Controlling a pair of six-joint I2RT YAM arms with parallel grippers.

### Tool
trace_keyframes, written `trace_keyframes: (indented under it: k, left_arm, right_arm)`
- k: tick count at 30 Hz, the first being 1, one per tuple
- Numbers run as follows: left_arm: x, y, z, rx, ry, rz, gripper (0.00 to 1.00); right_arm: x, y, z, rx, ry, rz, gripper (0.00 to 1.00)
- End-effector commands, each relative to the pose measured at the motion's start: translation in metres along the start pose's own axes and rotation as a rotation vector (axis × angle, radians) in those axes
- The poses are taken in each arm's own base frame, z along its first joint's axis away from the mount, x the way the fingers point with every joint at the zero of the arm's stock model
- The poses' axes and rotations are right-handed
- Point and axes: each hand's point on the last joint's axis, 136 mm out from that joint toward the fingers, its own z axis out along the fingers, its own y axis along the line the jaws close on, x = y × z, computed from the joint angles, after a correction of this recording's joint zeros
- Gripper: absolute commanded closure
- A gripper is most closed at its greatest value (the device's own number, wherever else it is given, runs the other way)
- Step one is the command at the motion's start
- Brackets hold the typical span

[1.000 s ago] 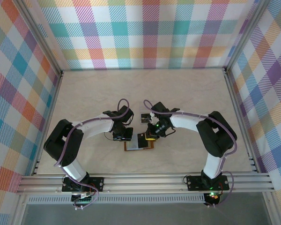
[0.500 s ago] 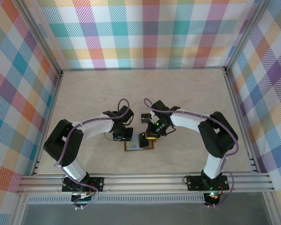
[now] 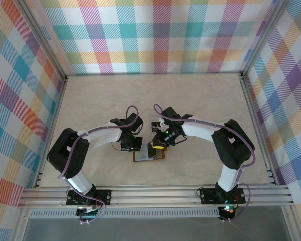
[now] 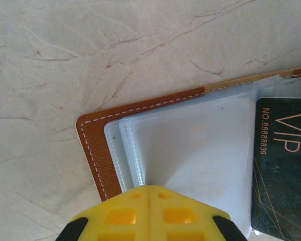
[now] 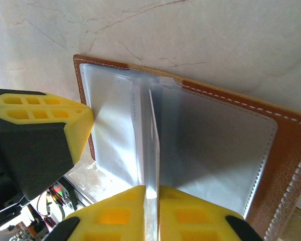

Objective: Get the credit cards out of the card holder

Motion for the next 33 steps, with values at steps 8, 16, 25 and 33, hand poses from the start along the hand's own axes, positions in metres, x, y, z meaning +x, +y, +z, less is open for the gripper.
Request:
trace_keyframes:
  k: [8,16,25,33]
  left_arm:
    - [0.004,0.010,-0.008,-0.061,-0.027,0.014,0.89]
    - [-0.022,-0.004,-0.041,-0.026,-0.160,0.013,0.86]
    - [-0.013,0.016,-0.041,-0.034,-0.163,-0.032,0.85]
    - [0.008,0.030,-0.016,-0.027,-0.065,-0.055,0.87]
  right_arm:
    - [-0.005,0.006,-0.032,0.081,-0.074,-0.066,0.96]
    - [-0.026,0.023,-0.080,0.131,-0.159,-0.355,0.92]
    - [-0.066,0.031,-0.101,0.310,-0.126,-1.059,1.00]
    - [-0.084,0.015,-0.095,0.435,0.087,-1.512,1.00]
